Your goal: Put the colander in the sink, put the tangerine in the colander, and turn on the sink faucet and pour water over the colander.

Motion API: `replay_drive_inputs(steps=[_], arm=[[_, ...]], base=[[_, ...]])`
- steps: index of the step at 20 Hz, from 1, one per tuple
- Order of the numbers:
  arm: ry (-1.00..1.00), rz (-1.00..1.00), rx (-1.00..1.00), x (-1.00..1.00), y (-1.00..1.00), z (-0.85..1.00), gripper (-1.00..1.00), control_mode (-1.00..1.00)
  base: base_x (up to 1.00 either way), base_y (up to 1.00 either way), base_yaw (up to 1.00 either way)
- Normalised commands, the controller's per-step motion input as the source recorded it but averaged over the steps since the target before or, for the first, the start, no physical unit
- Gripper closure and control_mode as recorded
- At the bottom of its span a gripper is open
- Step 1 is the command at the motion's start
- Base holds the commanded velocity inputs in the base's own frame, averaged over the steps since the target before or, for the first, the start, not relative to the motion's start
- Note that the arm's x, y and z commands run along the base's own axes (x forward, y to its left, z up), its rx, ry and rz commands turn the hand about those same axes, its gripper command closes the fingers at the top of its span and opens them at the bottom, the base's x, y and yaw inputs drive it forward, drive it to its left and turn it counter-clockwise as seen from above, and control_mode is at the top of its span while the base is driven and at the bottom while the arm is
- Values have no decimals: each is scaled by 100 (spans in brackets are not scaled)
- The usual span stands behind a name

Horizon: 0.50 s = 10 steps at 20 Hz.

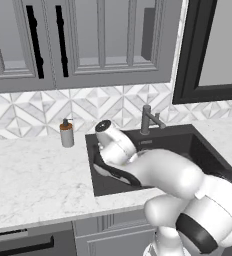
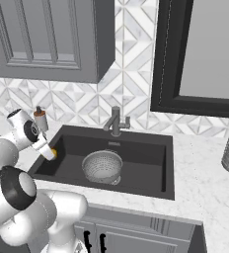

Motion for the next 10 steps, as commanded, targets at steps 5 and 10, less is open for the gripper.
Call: replay_drive_inputs(steps=[5,10], arm=[[0,-21,0,74,-59,0,100,-100],[0,-14,0,71,-31,-15,100,-100]], base=[[0,0,0],[0,0,0]])
